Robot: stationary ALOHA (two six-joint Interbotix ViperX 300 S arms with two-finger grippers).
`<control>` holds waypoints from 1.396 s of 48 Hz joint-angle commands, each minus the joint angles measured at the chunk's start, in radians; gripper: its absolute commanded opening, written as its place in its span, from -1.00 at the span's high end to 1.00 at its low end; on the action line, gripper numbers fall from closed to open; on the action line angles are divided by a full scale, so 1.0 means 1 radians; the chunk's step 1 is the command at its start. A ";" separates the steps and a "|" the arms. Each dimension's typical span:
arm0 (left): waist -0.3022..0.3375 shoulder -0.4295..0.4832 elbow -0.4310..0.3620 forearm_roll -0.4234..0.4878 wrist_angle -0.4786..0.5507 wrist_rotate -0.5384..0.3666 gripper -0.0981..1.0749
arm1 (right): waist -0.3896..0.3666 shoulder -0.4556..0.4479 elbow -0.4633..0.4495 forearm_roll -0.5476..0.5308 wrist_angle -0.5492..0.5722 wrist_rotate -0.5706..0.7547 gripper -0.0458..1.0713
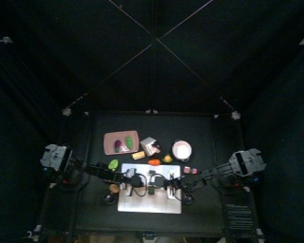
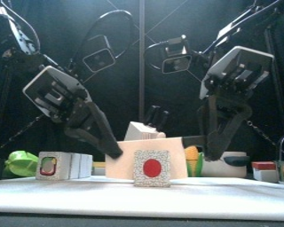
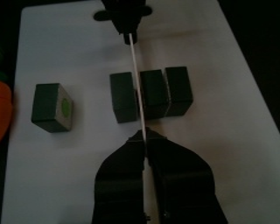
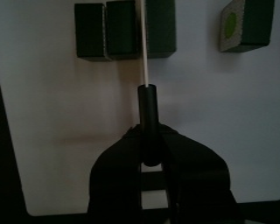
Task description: Cut second piece of sushi
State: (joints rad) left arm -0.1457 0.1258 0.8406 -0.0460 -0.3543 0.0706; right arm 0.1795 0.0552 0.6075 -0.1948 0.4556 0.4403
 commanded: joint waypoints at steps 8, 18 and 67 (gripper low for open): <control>0.011 0.040 -0.032 -0.041 -0.006 0.002 0.23 | -0.014 0.018 -0.017 0.020 -0.032 0.000 0.36; 0.029 0.040 -0.038 -0.048 -0.008 0.003 0.23 | -0.021 0.009 -0.018 0.012 -0.032 0.000 0.36; 0.097 0.003 -0.035 -0.038 -0.006 0.006 0.23 | -0.086 -0.005 -0.032 -0.017 -0.028 0.000 0.36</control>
State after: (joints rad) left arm -0.0706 0.1381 0.8314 -0.0844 -0.3543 0.0752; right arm 0.1166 0.0767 0.6090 -0.2040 0.4464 0.4403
